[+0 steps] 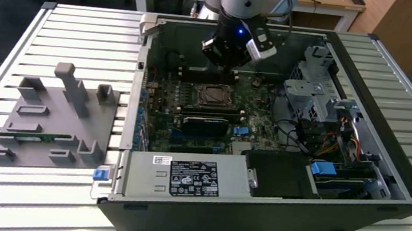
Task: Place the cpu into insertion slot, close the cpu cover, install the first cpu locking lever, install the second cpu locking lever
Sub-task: 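Install the second cpu locking lever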
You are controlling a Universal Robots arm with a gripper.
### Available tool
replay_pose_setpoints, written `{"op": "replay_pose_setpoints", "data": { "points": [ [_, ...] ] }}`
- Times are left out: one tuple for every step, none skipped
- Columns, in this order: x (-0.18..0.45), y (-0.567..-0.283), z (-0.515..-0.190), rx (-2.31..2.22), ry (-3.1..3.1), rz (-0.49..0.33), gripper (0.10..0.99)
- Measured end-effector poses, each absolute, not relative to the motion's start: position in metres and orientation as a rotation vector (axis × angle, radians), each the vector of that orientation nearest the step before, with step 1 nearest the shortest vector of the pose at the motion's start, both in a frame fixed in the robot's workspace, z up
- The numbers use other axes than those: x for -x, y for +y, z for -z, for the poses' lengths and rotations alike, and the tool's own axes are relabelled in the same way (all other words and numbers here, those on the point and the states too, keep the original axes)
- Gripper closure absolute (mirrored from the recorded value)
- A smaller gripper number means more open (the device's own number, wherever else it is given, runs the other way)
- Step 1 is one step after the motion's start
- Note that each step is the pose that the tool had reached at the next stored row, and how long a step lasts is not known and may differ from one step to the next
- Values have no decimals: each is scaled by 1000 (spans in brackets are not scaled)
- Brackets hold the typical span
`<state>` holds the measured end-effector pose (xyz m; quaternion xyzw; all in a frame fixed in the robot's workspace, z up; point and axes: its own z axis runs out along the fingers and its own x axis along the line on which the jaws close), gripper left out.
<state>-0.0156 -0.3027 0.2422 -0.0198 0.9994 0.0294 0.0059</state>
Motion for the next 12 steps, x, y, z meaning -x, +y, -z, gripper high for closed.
{"op": "replay_pose_setpoints", "data": {
  "points": [
    [16,-303,-242,62,3128,-92,980],
    [16,-303,-242,62,3128,-91,980],
    [16,-304,-242,62,3128,-91,980],
    [16,-305,-242,62,3128,-91,980],
    [16,-306,-242,62,3128,-91,980],
    [16,-308,-242,62,3128,-91,980],
    [16,-309,-242,62,3128,-91,980],
    [16,-311,-242,62,3128,-91,980],
    [16,-313,-242,62,3128,-91,980],
    [16,-314,-242,62,3128,-91,980],
    [16,-316,-242,62,3128,-91,980],
    [16,-317,-242,62,3129,-91,980]
  ]
}}
